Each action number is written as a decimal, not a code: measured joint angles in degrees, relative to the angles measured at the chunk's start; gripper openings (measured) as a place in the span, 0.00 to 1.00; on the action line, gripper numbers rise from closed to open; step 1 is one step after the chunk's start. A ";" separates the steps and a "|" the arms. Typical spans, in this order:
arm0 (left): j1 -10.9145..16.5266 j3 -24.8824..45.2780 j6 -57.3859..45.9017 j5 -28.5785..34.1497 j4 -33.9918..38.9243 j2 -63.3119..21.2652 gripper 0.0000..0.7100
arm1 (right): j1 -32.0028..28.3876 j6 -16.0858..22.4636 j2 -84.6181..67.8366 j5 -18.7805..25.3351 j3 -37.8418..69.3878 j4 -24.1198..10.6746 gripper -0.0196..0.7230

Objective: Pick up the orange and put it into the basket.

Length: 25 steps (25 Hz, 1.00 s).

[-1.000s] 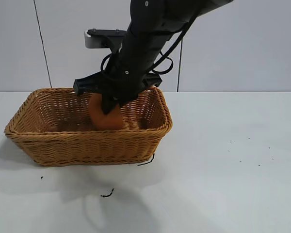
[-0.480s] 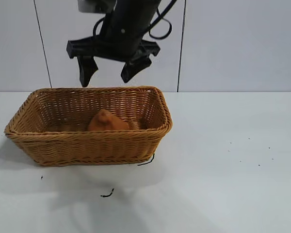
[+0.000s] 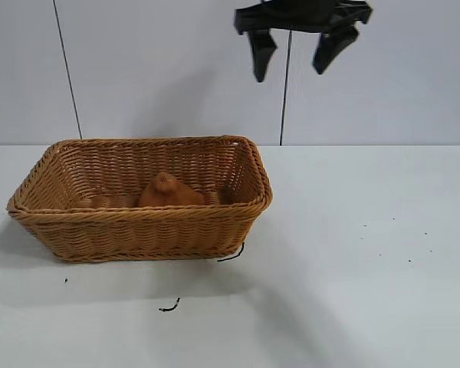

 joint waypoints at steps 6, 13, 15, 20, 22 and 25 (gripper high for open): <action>0.00 0.00 0.00 0.00 0.00 0.00 0.90 | -5.42 -1.70 -0.10 0.00 2.76 2.88 0.87; 0.00 0.00 0.00 -0.05 0.00 0.00 0.90 | -5.07 -4.89 -7.31 0.01 19.59 5.02 0.87; 0.00 0.00 0.00 -0.05 0.00 0.00 0.90 | -5.07 -5.21 -11.28 0.07 25.30 5.61 0.87; 0.00 0.00 0.00 -0.05 0.00 0.00 0.90 | -5.07 -6.15 -23.99 0.07 39.78 6.11 0.87; 0.00 0.00 0.00 -0.05 0.00 0.00 0.90 | -5.07 -6.29 -26.95 0.07 42.71 6.11 0.87; 0.00 0.00 0.00 -0.05 0.00 0.00 0.90 | -5.07 -6.65 -38.15 0.07 53.27 6.11 0.87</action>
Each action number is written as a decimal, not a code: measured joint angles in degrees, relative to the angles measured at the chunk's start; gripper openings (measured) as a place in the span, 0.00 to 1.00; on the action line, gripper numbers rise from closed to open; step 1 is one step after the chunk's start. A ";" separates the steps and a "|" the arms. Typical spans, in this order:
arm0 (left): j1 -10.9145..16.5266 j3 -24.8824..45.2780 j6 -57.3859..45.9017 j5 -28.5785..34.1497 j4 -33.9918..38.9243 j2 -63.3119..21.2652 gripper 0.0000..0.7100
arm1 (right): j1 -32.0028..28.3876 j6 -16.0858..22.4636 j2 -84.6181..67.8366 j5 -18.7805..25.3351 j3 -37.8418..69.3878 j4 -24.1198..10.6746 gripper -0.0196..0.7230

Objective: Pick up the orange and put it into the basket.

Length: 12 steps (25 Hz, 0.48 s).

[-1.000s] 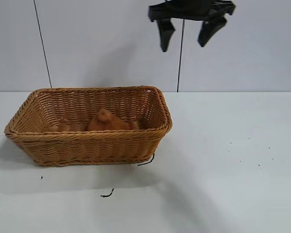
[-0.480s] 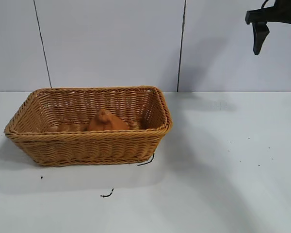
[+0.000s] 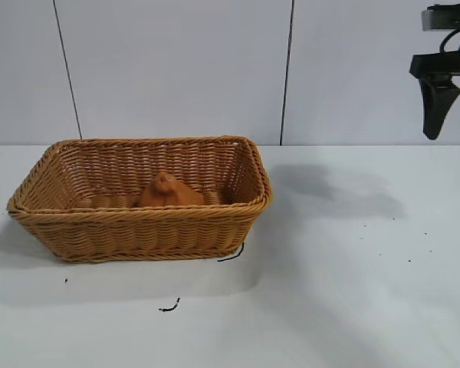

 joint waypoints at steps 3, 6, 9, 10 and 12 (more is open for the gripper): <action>0.00 0.00 0.00 0.00 0.00 0.00 0.90 | 0.00 -1.14 -9.58 0.00 7.54 0.00 0.87; 0.00 0.00 0.00 0.00 0.00 0.00 0.90 | 0.00 -2.27 -18.54 0.06 15.37 0.00 0.87; 0.00 0.00 0.00 0.00 0.00 0.00 0.90 | 0.00 -2.60 -27.47 -1.23 21.88 0.00 0.87; 0.00 0.00 0.00 0.00 0.00 0.00 0.90 | 0.00 -2.81 -30.76 -2.05 24.27 0.00 0.87; 0.00 0.00 0.00 0.00 0.00 0.00 0.90 | 0.00 -3.50 -37.49 -4.76 28.98 0.00 0.87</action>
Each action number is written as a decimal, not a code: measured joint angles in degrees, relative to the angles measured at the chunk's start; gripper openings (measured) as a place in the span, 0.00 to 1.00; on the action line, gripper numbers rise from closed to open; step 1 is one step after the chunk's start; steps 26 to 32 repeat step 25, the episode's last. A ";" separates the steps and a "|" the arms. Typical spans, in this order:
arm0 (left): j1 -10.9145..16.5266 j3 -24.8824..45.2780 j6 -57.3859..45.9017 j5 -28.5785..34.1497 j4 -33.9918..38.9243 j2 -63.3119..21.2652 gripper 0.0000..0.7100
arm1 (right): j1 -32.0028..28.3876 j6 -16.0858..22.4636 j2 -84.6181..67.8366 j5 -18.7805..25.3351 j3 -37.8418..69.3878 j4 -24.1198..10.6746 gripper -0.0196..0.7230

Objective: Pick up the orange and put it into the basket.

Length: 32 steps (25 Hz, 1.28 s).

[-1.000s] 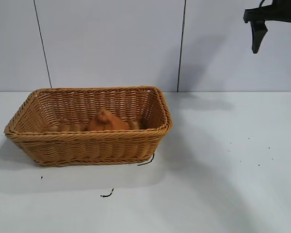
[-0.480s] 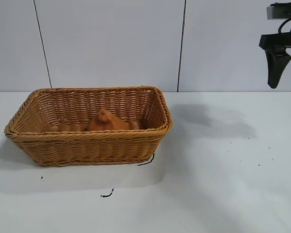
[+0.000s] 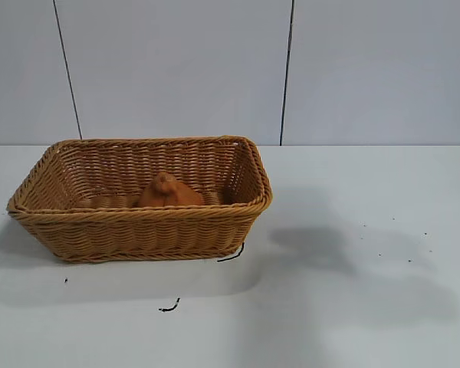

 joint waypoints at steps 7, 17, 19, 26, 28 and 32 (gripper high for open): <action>0.00 0.00 0.00 -0.02 0.00 0.00 0.90 | 0.00 -0.58 -21.48 -5.26 10.54 0.30 0.87; 0.00 0.00 0.00 -0.02 0.00 0.00 0.90 | 0.00 -0.58 -45.69 -6.04 10.72 0.30 0.87; 0.00 0.00 0.00 -0.02 0.00 0.00 0.90 | 0.00 -0.58 -48.89 -5.99 10.72 0.30 0.87; 0.00 0.00 0.00 -0.02 0.00 0.00 0.90 | 0.00 -0.58 -49.24 -5.99 10.72 0.41 0.87; 0.00 0.00 0.00 -0.02 0.00 0.00 0.90 | 0.00 -0.58 -49.24 -5.99 10.72 0.41 0.87; 0.00 0.00 0.00 -0.02 0.00 0.00 0.90 | 0.00 -0.58 -49.24 -5.99 10.72 0.41 0.87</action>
